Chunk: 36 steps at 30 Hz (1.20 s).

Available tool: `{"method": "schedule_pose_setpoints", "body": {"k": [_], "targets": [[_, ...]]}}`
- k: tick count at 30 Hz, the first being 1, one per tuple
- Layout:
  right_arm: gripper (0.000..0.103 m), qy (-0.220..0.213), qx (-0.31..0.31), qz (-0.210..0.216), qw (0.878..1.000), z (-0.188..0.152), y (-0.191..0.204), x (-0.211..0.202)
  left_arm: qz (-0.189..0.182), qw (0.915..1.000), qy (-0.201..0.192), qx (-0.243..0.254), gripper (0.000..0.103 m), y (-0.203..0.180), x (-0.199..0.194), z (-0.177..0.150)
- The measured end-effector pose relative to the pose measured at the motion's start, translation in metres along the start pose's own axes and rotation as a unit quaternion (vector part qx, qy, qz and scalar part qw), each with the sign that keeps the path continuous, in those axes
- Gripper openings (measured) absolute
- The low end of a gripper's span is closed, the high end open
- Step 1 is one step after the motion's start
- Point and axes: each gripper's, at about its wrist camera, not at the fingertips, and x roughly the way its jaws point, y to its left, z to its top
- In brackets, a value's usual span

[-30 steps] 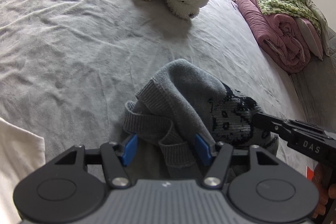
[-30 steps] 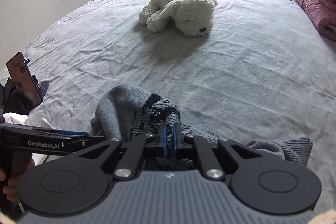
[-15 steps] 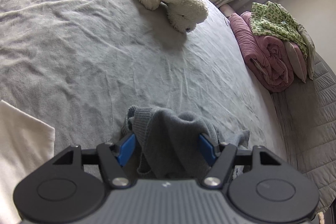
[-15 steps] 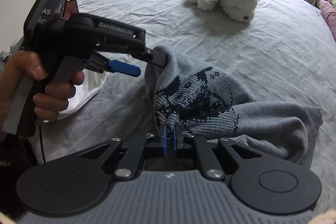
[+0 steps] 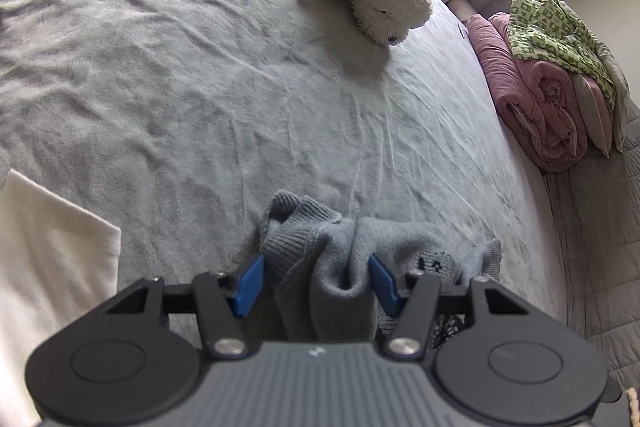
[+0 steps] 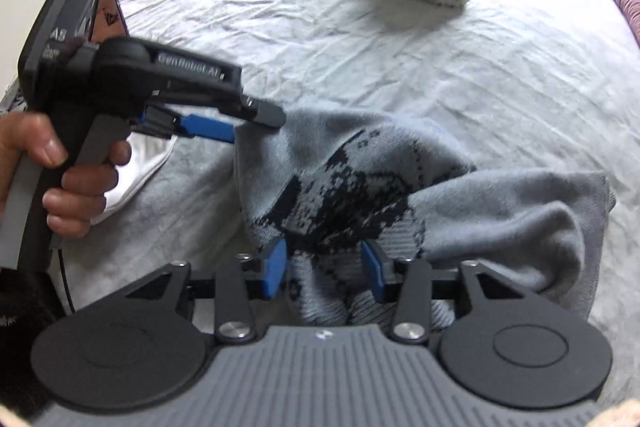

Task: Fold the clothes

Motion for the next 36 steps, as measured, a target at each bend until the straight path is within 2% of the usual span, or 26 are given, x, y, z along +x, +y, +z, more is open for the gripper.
{"method": "schedule_pose_setpoints", "body": {"k": [6, 11, 17, 22, 23, 24, 28, 30, 36], "targets": [[0.050, -0.028, 0.025, -0.044, 0.998, 0.034, -0.030, 0.005, 0.007, 1.0000, 0.004, 0.002, 0.058, -0.002, 0.004, 0.001], [0.050, -0.018, 0.057, -0.053, 0.997, 0.054, -0.058, 0.028, 0.010, 0.9999, 0.005, 0.005, 0.058, -0.004, 0.005, 0.001], [0.050, 0.003, 0.076, -0.038, 0.996, 0.068, -0.078, 0.053, 0.016, 0.9997, 0.011, 0.012, 0.058, -0.006, 0.009, 0.001], [0.050, 0.041, 0.093, -0.014, 0.995, 0.067, -0.086, 0.079, 0.018, 0.9996, 0.015, 0.014, 0.058, -0.007, 0.012, 0.002], [0.044, 0.051, 0.094, -0.008, 0.994, 0.066, -0.087, 0.084, 0.018, 0.9996, 0.016, 0.014, 0.058, -0.007, 0.013, 0.002], [0.028, 0.058, 0.091, -0.005, 0.994, 0.065, -0.086, 0.088, 0.019, 0.9996, 0.016, 0.013, 0.058, -0.007, 0.014, 0.002], [0.012, 0.055, 0.060, -0.021, 0.996, 0.065, -0.079, 0.089, 0.020, 0.9996, 0.017, 0.013, 0.058, -0.008, 0.016, 0.003], [0.009, 0.040, 0.054, -0.036, 0.997, 0.070, -0.080, 0.084, 0.022, 0.9995, 0.013, 0.019, 0.058, -0.010, 0.016, 0.003], [0.007, -0.004, 0.041, -0.084, 0.996, 0.087, -0.084, 0.070, 0.016, 0.9995, 0.003, 0.027, 0.061, -0.016, 0.015, 0.003]]}}
